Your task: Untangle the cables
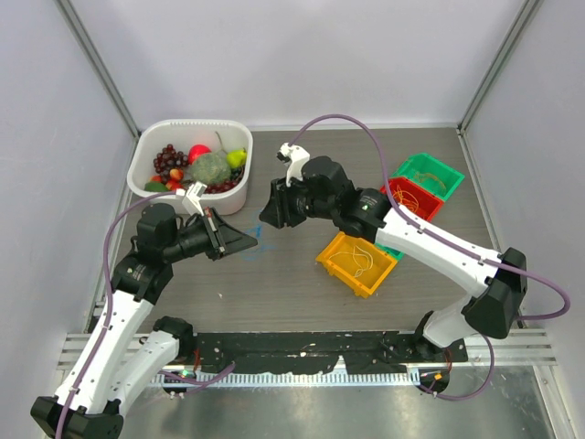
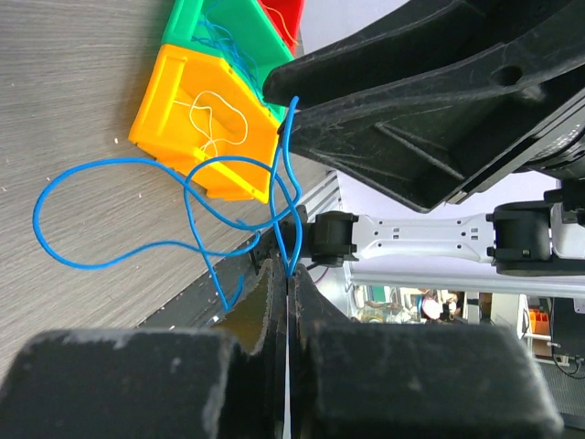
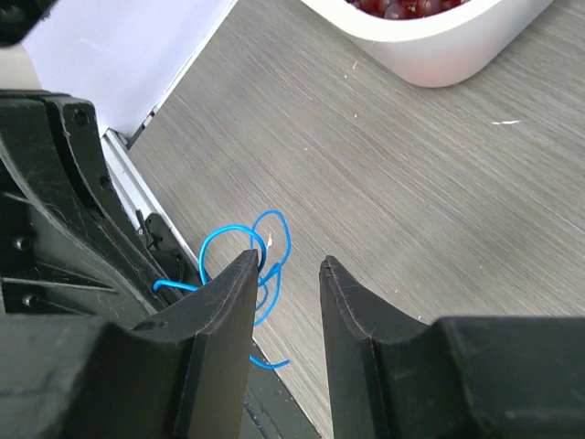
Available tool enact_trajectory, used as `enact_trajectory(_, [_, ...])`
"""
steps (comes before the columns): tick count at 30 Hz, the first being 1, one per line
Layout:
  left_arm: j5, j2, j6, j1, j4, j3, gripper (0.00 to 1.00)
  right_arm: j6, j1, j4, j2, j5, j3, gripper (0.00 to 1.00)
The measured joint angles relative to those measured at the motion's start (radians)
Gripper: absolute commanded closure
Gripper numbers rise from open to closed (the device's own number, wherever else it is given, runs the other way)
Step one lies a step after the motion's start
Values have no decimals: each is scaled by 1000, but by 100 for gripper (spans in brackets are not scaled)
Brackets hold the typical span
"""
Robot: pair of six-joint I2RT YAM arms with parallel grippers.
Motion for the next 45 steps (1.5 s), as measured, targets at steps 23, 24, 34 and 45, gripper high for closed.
enact_trajectory(23, [-2,-8,-21,0,4,-8,100,101,68,221,21,132,-108,53])
enact_trajectory(24, [-13,-19,-30,0,4,-17,100,119,72,263,24,186,-126,53])
enact_trajectory(34, [-247,-217,-45,2,-73,-39,100,320,36,354,222,604,44,52])
enact_trajectory(45, [-364,-309,-47,2,-208,-29,100,188,-448,198,277,548,156,50])
